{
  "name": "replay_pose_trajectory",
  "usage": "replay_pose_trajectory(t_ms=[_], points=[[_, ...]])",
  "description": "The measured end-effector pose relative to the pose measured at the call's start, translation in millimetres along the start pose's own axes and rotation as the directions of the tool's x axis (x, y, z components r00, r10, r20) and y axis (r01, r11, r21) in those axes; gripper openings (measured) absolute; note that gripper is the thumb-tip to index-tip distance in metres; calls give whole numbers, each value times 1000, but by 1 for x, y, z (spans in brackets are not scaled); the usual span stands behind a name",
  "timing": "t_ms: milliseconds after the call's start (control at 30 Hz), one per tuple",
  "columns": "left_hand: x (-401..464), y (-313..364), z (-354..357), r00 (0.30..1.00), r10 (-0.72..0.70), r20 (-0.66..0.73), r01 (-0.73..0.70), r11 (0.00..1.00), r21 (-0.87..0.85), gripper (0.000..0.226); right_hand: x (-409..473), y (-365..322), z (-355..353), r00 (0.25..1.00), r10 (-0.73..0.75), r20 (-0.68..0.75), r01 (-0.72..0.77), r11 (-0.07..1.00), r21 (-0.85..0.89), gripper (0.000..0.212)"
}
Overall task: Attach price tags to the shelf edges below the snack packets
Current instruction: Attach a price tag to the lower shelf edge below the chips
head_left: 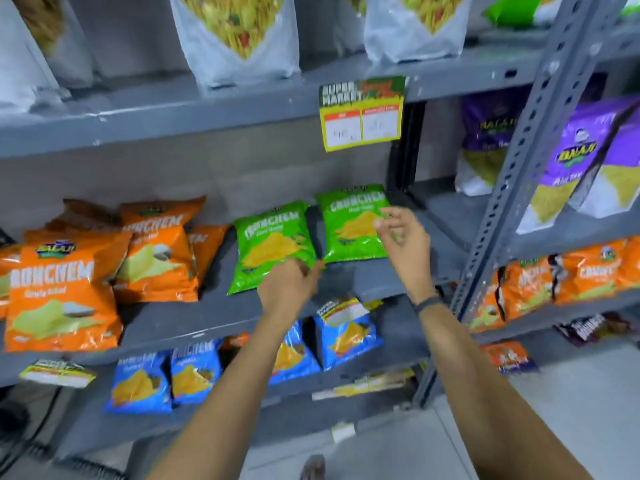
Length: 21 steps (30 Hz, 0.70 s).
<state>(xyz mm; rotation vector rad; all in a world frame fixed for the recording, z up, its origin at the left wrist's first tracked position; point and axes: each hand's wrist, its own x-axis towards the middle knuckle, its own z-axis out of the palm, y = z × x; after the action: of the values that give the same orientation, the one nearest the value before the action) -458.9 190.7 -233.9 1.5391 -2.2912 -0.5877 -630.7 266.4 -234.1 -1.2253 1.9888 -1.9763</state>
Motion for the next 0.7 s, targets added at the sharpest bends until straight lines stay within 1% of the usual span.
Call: replay_pose_trajectory(t_ms=[33, 67, 100, 167, 200, 267, 300, 333, 400, 433, 500, 600, 700], points=[[-1, -16, 20, 989, -64, 131, 64, 998, -2, 53, -13, 18, 6, 996, 59, 64, -57, 998, -34, 11], [-2, -31, 39, 962, -110, 250, 117, 993, -10, 50, -25, 35, 12, 985, 117, 123, -109, 992, -67, 7], [-3, -44, 56, 928, -139, 345, 158, 987, -29, 49, -36, 49, 18, 971, 159, 176, -141, 984, -107, 8], [-3, -60, 82, 885, -151, 441, 214, 972, -98, 42, -53, 70, 29, 946, 195, 259, -145, 968, -203, 10], [-2, -65, 93, 877, -146, 458, 240, 959, -154, 37, -58, 77, 34, 938, 196, 285, -125, 960, -251, 13], [0, -67, 106, 883, -130, 451, 286, 911, -298, 25, -64, 85, 41, 927, 192, 321, -78, 939, -336, 20], [1, -65, 108, 887, -132, 442, 303, 889, -343, 20, -65, 87, 43, 922, 195, 333, -65, 929, -365, 22], [4, -65, 113, 895, -129, 426, 304, 876, -374, 22, -64, 89, 45, 919, 202, 340, -58, 919, -389, 23], [8, -66, 122, 914, -130, 383, 304, 846, -439, 36, -61, 92, 49, 919, 199, 342, -38, 904, -425, 21], [9, -66, 123, 924, -145, 355, 306, 835, -457, 35, -58, 93, 51, 920, 197, 338, -30, 898, -439, 21], [11, -72, 129, 936, -126, 329, 281, 831, -480, 35, -52, 96, 55, 921, 204, 331, -31, 887, -460, 22], [15, -76, 127, 931, -73, 358, 254, 832, -493, 38, -44, 99, 59, 906, 268, 326, -85, 872, -482, 21], [17, -73, 118, 922, -1, 387, 221, 822, -524, 39, -38, 100, 66, 893, 325, 312, -110, 829, -548, 13]])
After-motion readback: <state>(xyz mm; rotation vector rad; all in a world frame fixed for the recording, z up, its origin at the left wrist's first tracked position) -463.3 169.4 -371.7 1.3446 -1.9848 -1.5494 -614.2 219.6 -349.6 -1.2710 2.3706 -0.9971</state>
